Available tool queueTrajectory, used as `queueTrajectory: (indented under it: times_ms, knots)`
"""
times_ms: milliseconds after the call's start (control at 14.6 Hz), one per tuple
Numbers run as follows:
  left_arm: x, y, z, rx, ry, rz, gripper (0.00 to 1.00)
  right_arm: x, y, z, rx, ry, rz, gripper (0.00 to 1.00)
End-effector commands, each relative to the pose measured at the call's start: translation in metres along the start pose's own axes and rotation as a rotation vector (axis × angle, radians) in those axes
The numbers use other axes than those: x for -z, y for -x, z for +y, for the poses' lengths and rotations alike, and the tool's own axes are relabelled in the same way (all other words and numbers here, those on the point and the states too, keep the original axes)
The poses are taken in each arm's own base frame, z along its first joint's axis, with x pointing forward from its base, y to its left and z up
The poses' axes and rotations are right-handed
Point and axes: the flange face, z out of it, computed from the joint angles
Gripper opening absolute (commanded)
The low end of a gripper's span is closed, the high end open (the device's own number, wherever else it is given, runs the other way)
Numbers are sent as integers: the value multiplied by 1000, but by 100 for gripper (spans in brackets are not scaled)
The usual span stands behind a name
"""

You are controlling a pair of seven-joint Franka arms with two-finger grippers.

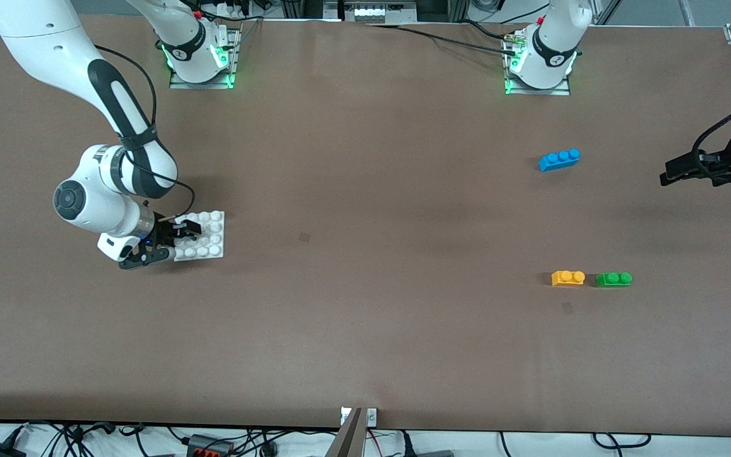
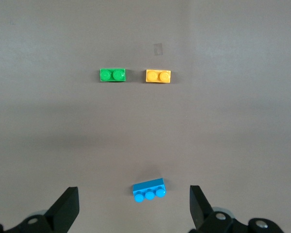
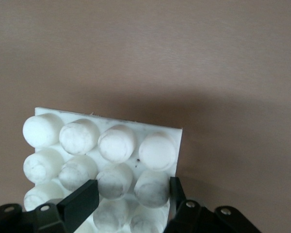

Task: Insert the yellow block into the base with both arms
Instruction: 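Slide the base plate with the right gripper while the left gripper reaches the yellow brick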

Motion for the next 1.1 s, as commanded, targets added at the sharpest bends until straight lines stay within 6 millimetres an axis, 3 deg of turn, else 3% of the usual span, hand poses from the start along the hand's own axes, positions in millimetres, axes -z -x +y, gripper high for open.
queueTrajectory:
  times_ms: [0,275,412,549,824,1029]
  knots:
    - [4,-1,-3,-20,21,-5,100,-46,-2,-52,-17,-23,-54,62]
    - [-1,-3,-6,-15,20,-14,100,-58,-12,-113,-64,-13,-69,60]
    - [-12,-8,-8,-14,14,-36,100,-63,-18,-166,-110,-3,-66,60]
    - [-25,-15,-13,-22,13,-48,100,-78,-22,-201,-173,3,-74,60]
    - [-105,-54,-2,-44,1,-56,100,-96,-36,-280,-235,4,-51,60]
    - [-173,-73,30,-88,-13,-71,100,-111,-40,-335,-240,-5,-38,60]
